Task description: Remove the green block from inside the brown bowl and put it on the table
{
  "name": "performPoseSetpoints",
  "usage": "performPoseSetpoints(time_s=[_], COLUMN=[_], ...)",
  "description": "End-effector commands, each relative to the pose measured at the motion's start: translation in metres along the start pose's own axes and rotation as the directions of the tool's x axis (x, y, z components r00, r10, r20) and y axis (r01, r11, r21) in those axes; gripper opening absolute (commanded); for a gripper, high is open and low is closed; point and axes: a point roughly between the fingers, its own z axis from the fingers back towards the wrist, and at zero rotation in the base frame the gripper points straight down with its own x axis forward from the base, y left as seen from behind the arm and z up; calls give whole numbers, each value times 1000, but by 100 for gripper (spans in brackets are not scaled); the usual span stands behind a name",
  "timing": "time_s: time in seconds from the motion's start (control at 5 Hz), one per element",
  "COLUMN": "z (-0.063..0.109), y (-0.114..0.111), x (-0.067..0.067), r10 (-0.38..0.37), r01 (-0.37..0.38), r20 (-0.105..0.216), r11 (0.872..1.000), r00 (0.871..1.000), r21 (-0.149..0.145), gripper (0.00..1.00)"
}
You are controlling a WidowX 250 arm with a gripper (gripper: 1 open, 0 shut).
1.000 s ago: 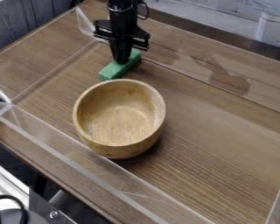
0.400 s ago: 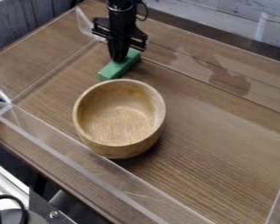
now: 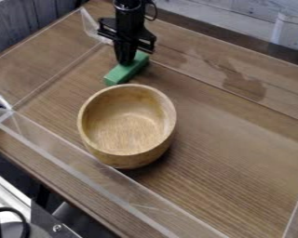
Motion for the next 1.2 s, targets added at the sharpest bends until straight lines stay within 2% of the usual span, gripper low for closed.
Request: performPoseSetpoints(time_s=[0.0, 0.4, 0.8, 1.0], z=[-31, -27, -28, -26], y=[5, 3, 10, 12], x=[-15, -18, -10, -6], r10=[53, 57, 75, 57], r01=[-54, -62, -77, -56], r20=[-84, -120, -160, -158], r11=[998, 997, 997, 998], r00=[995, 991, 984, 986], r21=[-11, -42, -9, 6], gripper=[0, 0, 0, 0])
